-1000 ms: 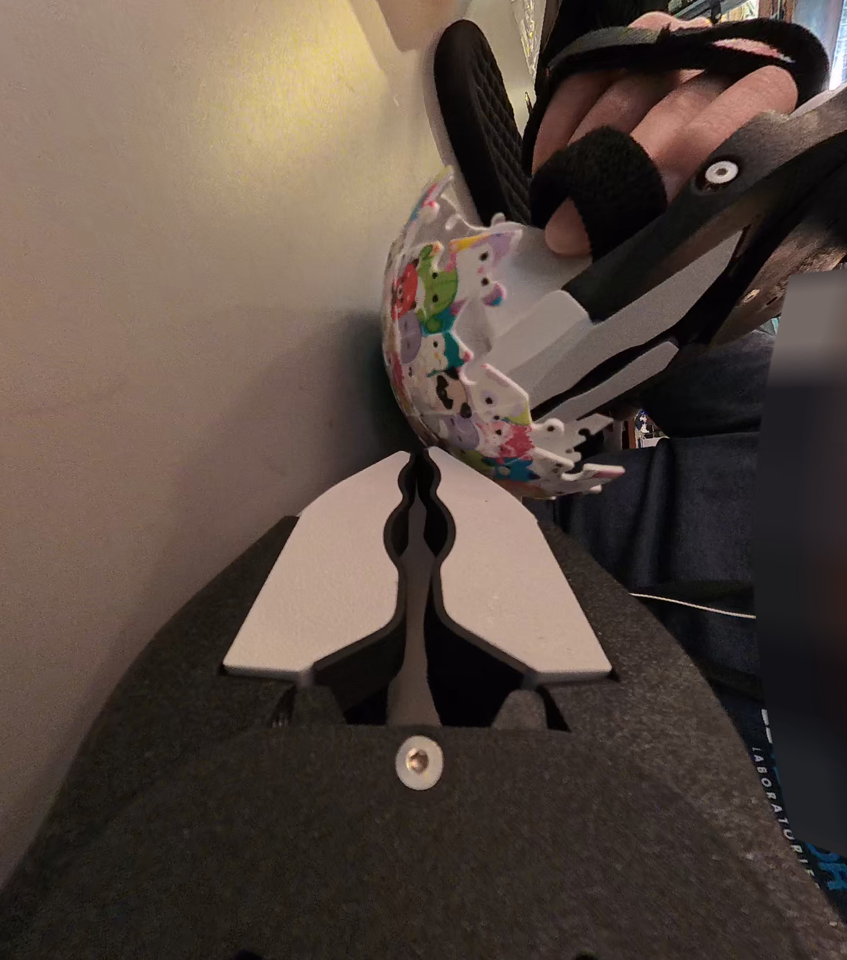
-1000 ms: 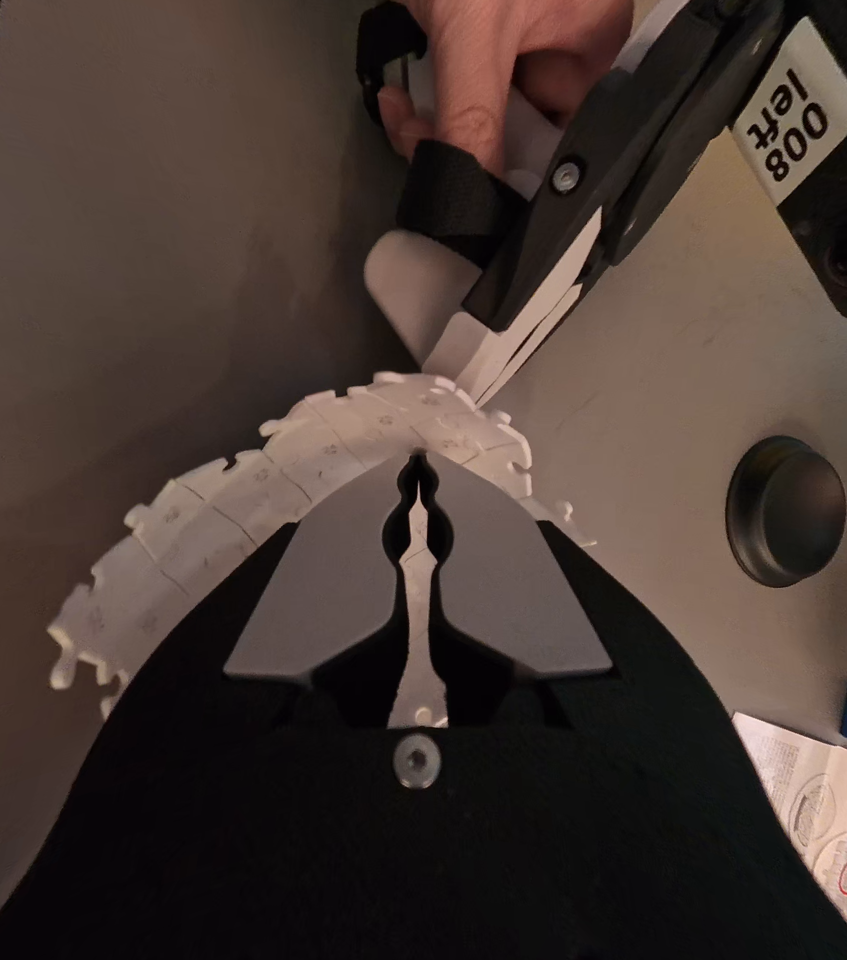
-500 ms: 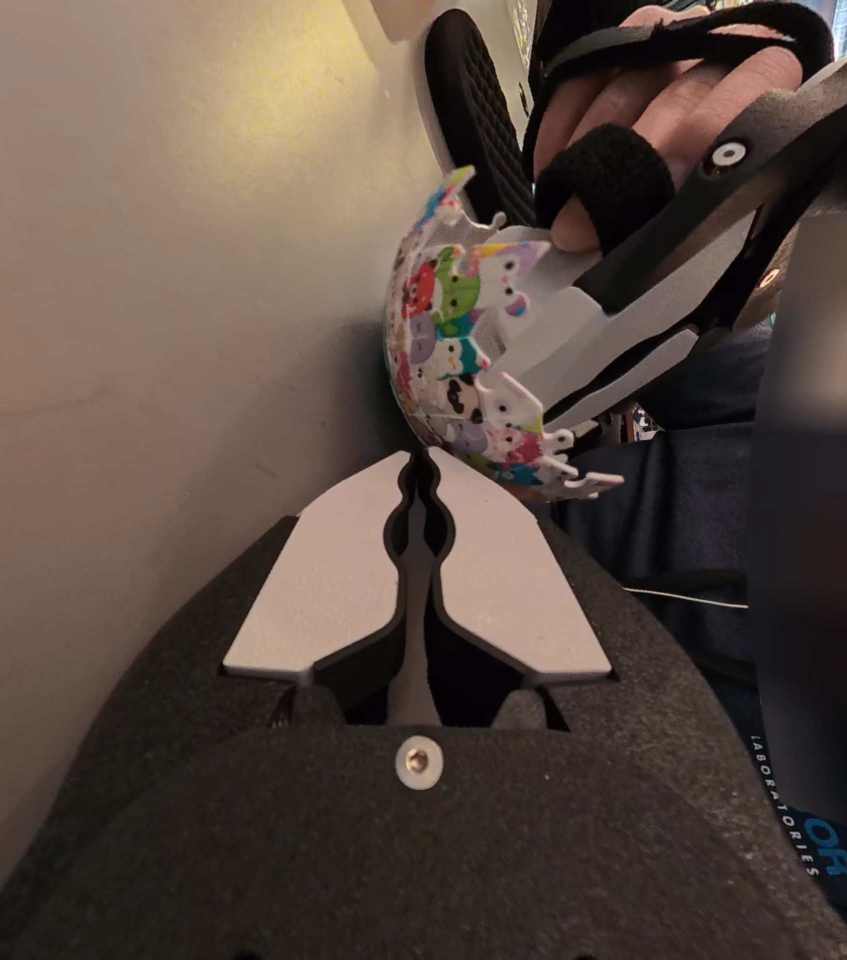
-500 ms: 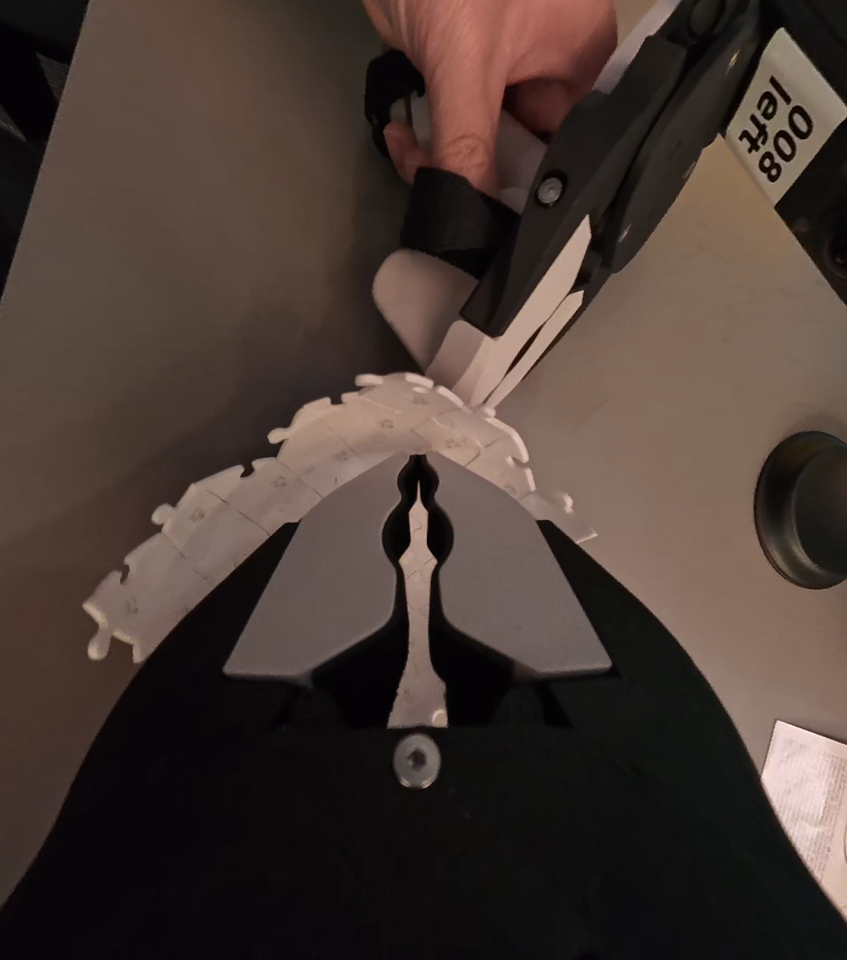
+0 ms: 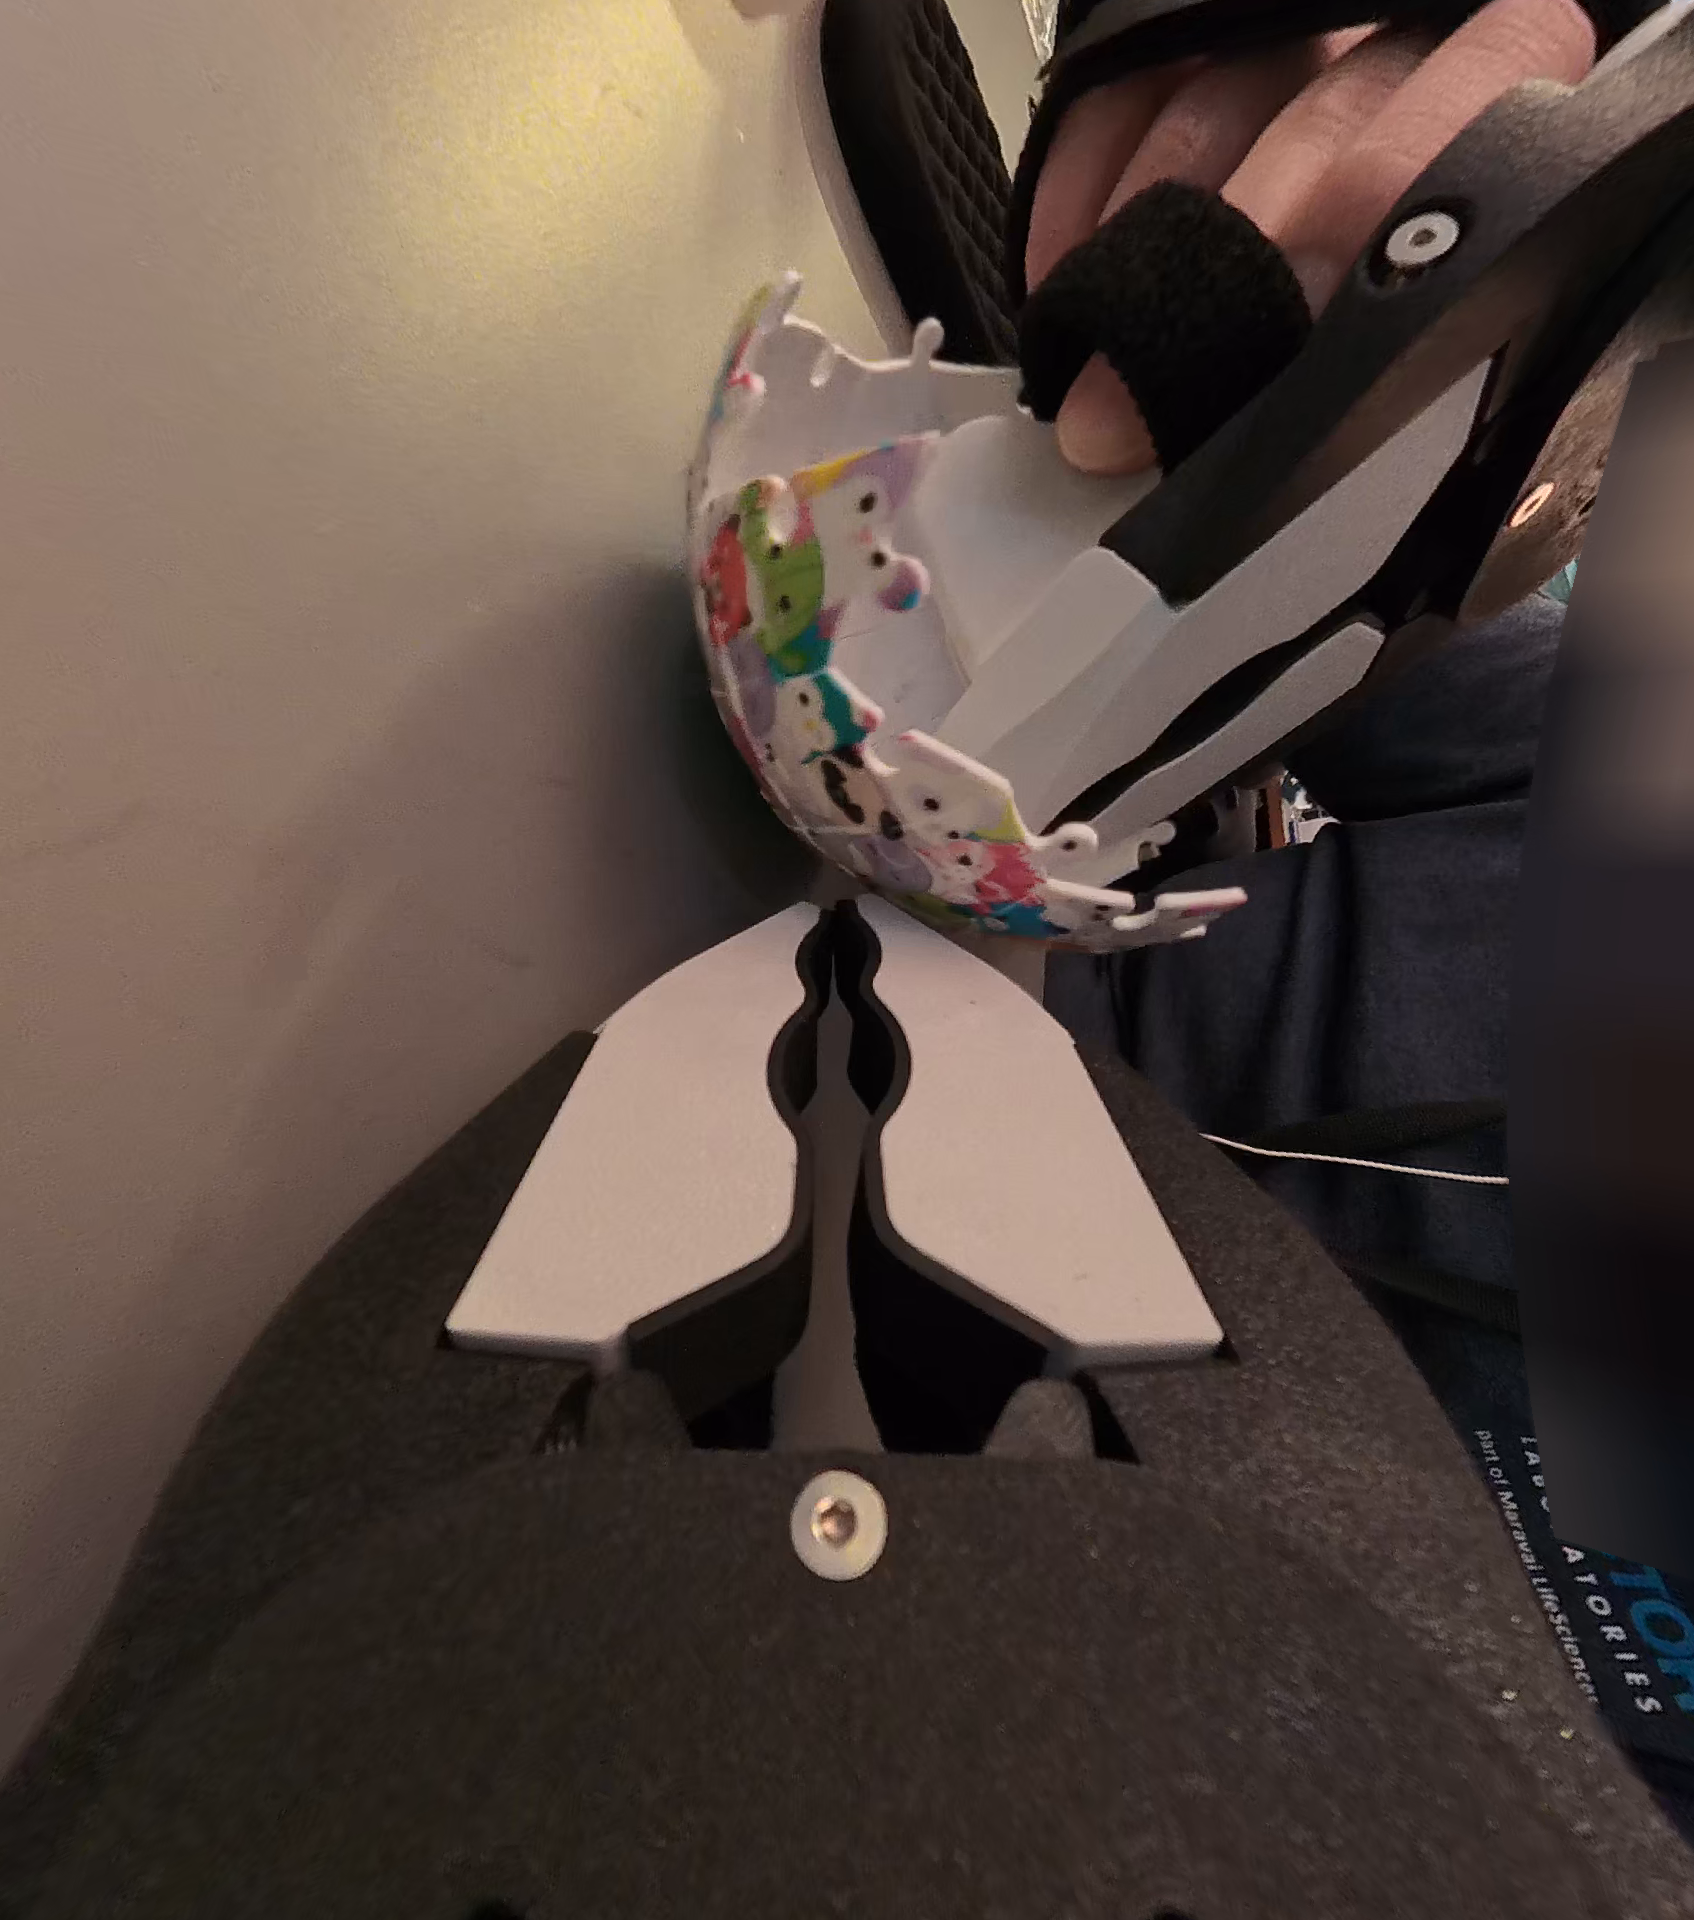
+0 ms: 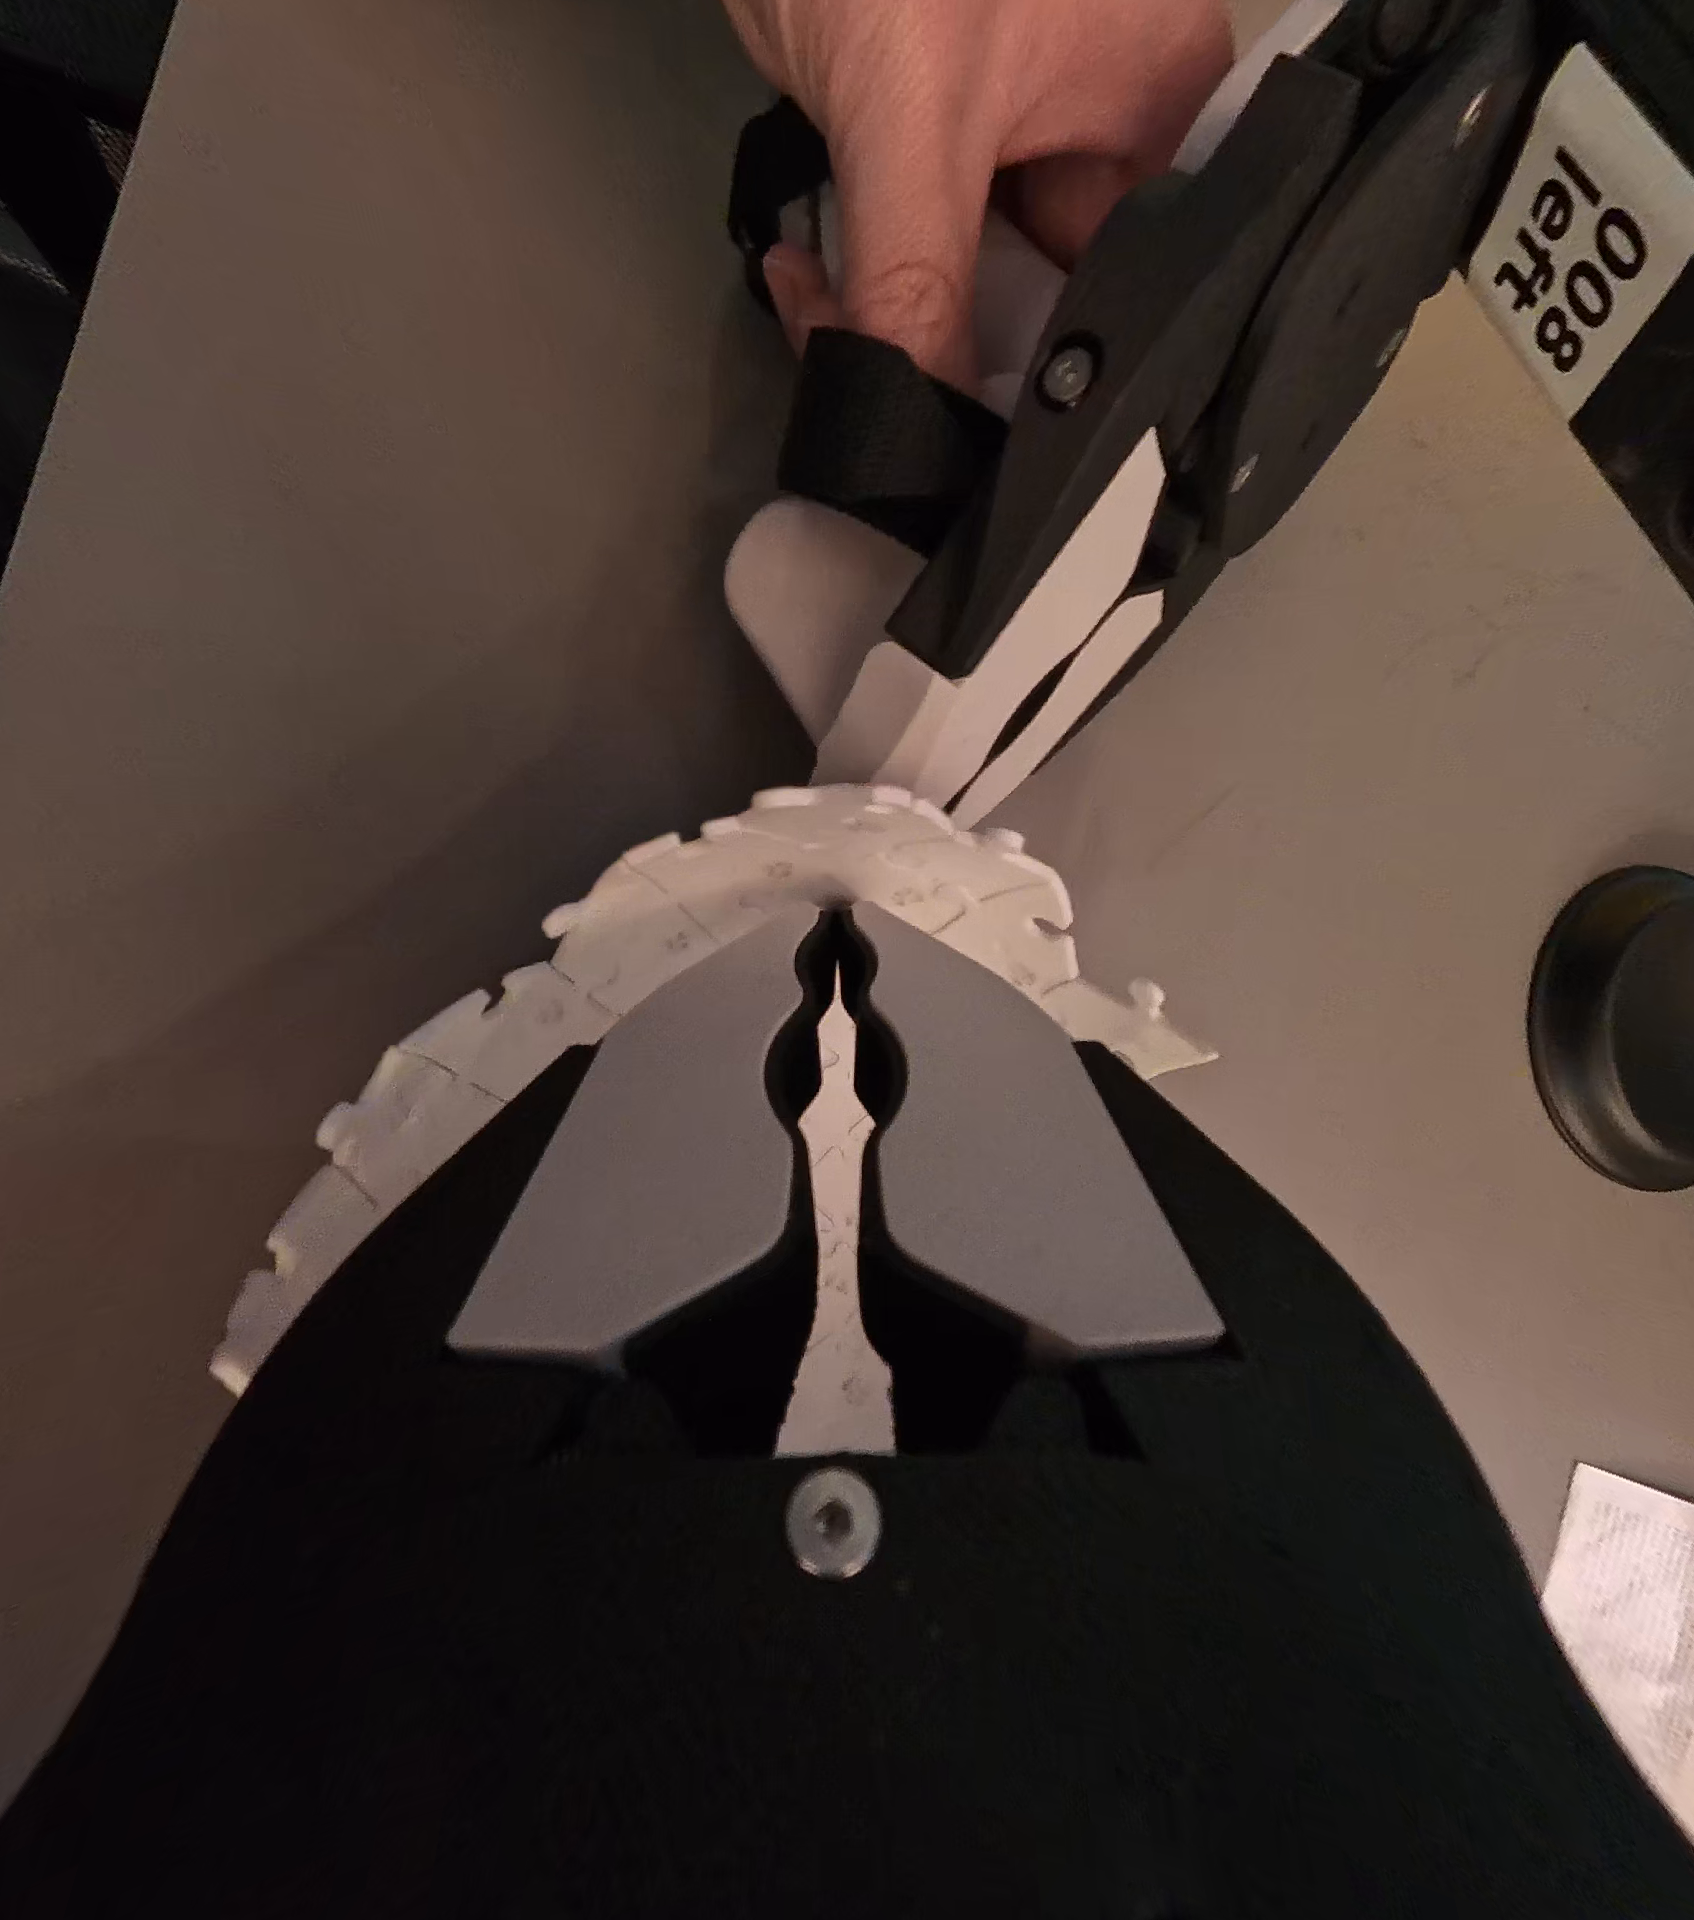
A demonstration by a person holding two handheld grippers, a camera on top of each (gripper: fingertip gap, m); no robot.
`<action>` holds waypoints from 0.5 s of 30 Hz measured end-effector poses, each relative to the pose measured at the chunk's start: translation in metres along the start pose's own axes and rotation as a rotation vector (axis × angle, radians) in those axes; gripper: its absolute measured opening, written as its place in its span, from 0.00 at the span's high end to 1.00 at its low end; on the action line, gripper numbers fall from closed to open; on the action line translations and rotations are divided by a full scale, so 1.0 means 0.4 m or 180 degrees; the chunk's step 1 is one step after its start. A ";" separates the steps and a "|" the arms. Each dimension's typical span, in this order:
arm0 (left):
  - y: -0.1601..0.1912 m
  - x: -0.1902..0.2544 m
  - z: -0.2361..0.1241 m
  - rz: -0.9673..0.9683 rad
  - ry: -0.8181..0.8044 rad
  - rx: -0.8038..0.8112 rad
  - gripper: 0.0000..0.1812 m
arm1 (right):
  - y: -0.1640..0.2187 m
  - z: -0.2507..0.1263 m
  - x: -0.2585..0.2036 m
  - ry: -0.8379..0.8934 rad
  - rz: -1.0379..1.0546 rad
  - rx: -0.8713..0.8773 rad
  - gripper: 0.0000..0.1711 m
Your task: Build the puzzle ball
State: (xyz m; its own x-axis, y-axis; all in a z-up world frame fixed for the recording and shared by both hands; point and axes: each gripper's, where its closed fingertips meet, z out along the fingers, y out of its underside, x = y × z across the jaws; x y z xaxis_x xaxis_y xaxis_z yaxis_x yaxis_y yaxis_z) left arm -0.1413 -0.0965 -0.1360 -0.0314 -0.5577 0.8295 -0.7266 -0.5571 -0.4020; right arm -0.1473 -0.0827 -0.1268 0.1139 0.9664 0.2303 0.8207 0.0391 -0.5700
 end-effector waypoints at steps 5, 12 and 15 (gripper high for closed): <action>0.004 0.003 0.002 0.0120 -0.0035 -0.0044 1.00 | 0.001 0.000 -0.004 -0.0042 -0.0010 0.0014 0.99; 0.001 0.005 0.002 0.0052 0.0041 0.0014 1.00 | 0.012 0.000 -0.005 -0.0086 0.0021 0.0045 0.99; 0.001 0.004 0.003 0.0055 0.0032 0.0000 1.00 | 0.012 0.000 -0.009 -0.0107 0.0002 0.0047 0.99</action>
State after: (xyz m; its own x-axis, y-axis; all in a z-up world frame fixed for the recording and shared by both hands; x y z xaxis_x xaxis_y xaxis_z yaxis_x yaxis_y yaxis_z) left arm -0.1409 -0.0984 -0.1352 -0.0508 -0.5609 0.8263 -0.7260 -0.5475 -0.4163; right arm -0.1437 -0.0861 -0.1306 0.0954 0.9744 0.2036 0.8123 0.0420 -0.5818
